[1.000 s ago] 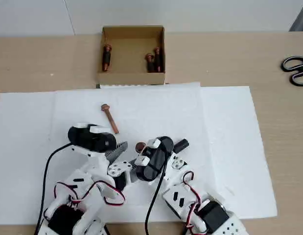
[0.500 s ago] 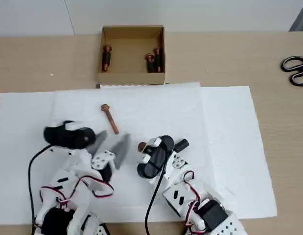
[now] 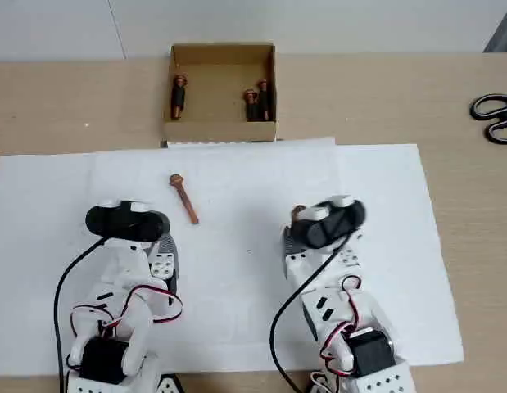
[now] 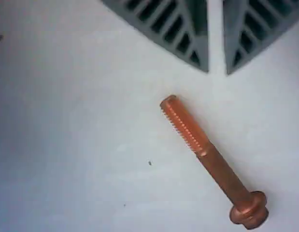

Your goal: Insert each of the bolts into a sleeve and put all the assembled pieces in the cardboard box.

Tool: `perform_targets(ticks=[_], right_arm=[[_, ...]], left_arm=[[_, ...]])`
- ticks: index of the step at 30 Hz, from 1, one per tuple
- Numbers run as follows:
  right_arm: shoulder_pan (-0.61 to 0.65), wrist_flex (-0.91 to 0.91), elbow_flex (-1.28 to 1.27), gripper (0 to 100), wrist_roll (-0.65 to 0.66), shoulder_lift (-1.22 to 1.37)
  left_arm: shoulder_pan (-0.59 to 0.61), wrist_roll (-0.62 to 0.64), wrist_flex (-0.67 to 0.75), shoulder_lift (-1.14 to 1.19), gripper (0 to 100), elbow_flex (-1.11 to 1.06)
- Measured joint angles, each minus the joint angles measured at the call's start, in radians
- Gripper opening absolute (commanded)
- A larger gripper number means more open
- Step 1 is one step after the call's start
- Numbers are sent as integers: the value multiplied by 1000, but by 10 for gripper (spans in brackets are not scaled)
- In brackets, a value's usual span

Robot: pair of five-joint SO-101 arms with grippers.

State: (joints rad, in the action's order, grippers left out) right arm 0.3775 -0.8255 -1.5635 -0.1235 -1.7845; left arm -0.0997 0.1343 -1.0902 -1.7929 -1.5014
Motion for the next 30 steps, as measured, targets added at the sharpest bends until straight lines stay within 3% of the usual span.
perform_targets(ticks=[10, 30], right_arm=[[-18, -9, 307, 2, -84, 341], [-40, 204, 1232, 2, -87, 1505]], left_arm=[[5, -2, 2, 2, 6, -114], [6, -11, 6, 0, 6, -127]])
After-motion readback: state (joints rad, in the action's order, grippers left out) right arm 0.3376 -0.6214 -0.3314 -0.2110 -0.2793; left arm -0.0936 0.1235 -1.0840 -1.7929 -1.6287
